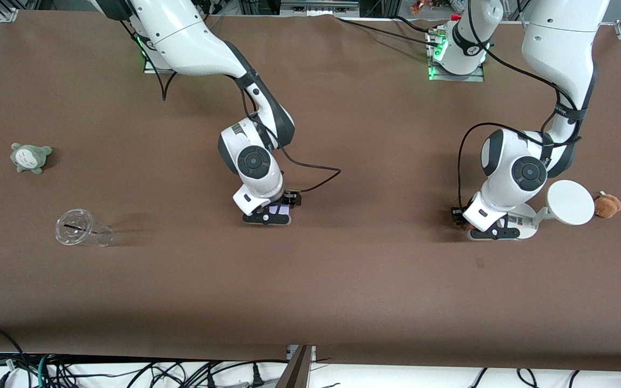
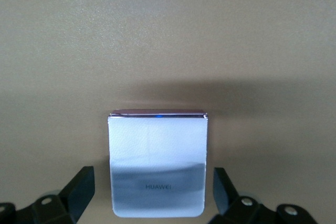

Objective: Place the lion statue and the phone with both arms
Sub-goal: 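Lower the lion beside the lamp while the right gripper grasps the phone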

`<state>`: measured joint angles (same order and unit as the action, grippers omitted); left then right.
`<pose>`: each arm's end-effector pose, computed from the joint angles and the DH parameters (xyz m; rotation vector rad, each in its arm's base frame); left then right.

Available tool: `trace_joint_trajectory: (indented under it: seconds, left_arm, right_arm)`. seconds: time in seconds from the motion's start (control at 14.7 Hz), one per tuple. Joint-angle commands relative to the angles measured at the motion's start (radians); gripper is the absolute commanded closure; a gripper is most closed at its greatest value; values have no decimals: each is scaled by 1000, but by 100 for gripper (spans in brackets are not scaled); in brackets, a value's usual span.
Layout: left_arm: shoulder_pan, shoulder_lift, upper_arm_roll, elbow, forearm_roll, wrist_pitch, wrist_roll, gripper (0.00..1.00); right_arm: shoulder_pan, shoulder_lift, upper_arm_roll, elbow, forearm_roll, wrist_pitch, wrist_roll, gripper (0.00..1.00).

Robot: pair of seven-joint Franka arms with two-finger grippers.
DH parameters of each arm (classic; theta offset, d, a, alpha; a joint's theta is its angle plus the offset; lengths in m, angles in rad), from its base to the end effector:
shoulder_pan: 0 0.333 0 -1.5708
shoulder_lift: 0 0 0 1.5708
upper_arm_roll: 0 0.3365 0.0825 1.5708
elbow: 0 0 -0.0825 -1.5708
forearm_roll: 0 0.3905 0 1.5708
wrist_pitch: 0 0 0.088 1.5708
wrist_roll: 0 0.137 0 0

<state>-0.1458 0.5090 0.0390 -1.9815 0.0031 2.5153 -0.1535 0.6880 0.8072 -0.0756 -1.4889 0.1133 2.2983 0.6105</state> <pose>0.6261 -0.0675 0.1915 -3.1233 -0.0610 -0.0432 0.5943 0.4338 0.1732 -3.1127 0.0777 0.0203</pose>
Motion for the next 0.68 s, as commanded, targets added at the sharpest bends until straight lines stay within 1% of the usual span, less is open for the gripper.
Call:
trace_joint_trajectory:
  seconds: [0.0,0.14,0.34,0.48,0.61]
  left_arm:
    - [12,-3,-13,3,9,7,6,0]
    - [14,-33,-13,1,9,-18,5,0]
    - [12,-107,-14,3,9,-117,5,0]
    - [9,-186,-21,3,8,-202,5,0]
    - [11,-288,-24,6,8,-324,5,0]
  right_arm:
    - [11,13,-9,18,0,7,15,0]
    - [10,21,-10,19,2,13,15,0]
    - [10,29,-10,18,2,41,15,0]
    - [10,36,-10,18,2,53,15,0]
    - [10,43,-10,18,2,56,15,0]
